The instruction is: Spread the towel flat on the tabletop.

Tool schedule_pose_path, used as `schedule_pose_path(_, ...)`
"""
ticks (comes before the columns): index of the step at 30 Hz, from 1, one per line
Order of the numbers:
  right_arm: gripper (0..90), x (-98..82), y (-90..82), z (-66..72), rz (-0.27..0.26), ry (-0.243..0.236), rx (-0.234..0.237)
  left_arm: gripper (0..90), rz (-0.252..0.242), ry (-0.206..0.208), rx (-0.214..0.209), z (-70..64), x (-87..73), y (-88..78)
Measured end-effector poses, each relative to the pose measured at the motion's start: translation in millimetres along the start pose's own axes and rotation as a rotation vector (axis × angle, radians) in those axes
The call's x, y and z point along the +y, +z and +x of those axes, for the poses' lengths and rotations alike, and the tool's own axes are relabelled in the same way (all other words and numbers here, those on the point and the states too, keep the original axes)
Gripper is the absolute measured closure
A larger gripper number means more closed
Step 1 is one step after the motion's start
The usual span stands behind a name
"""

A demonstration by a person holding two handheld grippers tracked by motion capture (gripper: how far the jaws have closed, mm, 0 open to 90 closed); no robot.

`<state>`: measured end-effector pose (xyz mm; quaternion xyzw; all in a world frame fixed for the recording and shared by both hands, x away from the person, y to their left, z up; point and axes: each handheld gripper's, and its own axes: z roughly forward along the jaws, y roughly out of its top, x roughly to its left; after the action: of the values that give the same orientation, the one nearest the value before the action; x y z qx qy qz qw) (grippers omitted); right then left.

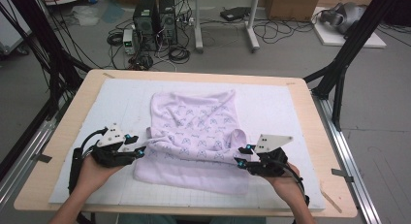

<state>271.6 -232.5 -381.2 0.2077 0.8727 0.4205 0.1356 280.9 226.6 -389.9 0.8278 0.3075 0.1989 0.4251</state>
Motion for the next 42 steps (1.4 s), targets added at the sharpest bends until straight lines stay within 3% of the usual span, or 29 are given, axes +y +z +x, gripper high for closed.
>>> schedule_pose_path(4,61.0,-11.8,8.9,7.6,0.013,0.016,0.035,57.0,0.016,0.011,-0.063,-11.7,-8.5,1.4)
schedule_pose_path(8,60.5,-25.5,21.7,16.4,0.045,0.024,0.073,59.5,0.062,0.020,-0.115,-26.3,-24.9,13.6)
schedule_pose_path(14,61.0,-34.7,37.0,24.5,0.101,0.012,0.120,57.6,0.155,0.007,-0.187,-28.5,-37.7,33.5)
schedule_pose_path(15,62.7,-36.0,40.8,24.5,0.125,0.010,0.126,56.6,0.146,0.015,-0.185,-28.7,-38.1,33.6)
schedule_pose_path(16,64.4,-37.7,45.6,24.3,0.151,0.004,0.129,58.3,0.148,0.022,-0.181,-28.8,-37.9,33.7)
schedule_pose_path(17,68.2,-39.1,46.5,24.2,0.131,0.015,0.135,60.8,0.147,0.025,-0.176,-29.2,-37.9,33.3)
schedule_pose_path(20,78.3,-40.8,47.6,20.0,0.116,0.037,0.148,83.0,0.142,0.031,-0.195,-30.7,-38.1,32.3)
schedule_pose_path(21,84.4,-40.6,47.7,19.0,0.118,0.040,0.158,85.9,0.143,0.041,-0.189,-32.0,-37.7,31.9)
schedule_pose_path(23,87.6,-38.7,48.3,19.6,0.126,0.029,0.169,87.1,0.146,0.045,-0.191,-33.7,-37.4,30.5)
schedule_pose_path(25,87.9,-36.4,46.6,21.9,0.132,0.012,0.174,87.3,0.141,0.048,-0.197,-35.2,-36.8,26.3)
schedule_pose_path(28,87.9,-34.5,38.1,26.1,0.089,0.024,0.189,87.3,0.112,0.047,-0.193,-39.7,-34.4,14.0)
schedule_pose_path(33,87.9,-28.5,19.3,45.2,0.072,-0.011,0.222,87.3,0.098,0.066,-0.217,-54.4,-29.3,-13.3)
schedule_pose_path(35,87.8,-26.4,10.0,55.3,0.075,-0.029,0.260,87.3,0.085,0.079,-0.240,-63.2,-26.9,-27.0)
schedule_pose_path(37,85.9,-24.1,-3.0,63.1,0.044,-0.042,0.306,86.5,0.066,0.082,-0.277,-69.6,-24.6,-39.3)
schedule_pose_path(38,78.0,-22.9,-9.5,64.0,0.015,-0.038,0.325,80.8,0.061,0.087,-0.272,-71.2,-23.7,-42.6)
schedule_pose_path(40,74.4,-19.8,-16.5,60.5,-0.001,-0.029,0.286,66.2,0.067,0.095,-0.253,-69.8,-21.8,-42.1)
schedule_pose_path(42,68.9,-17.4,-14.4,51.9,0.016,-0.032,0.219,61.4,0.072,0.096,-0.233,-64.3,-20.4,-33.3)
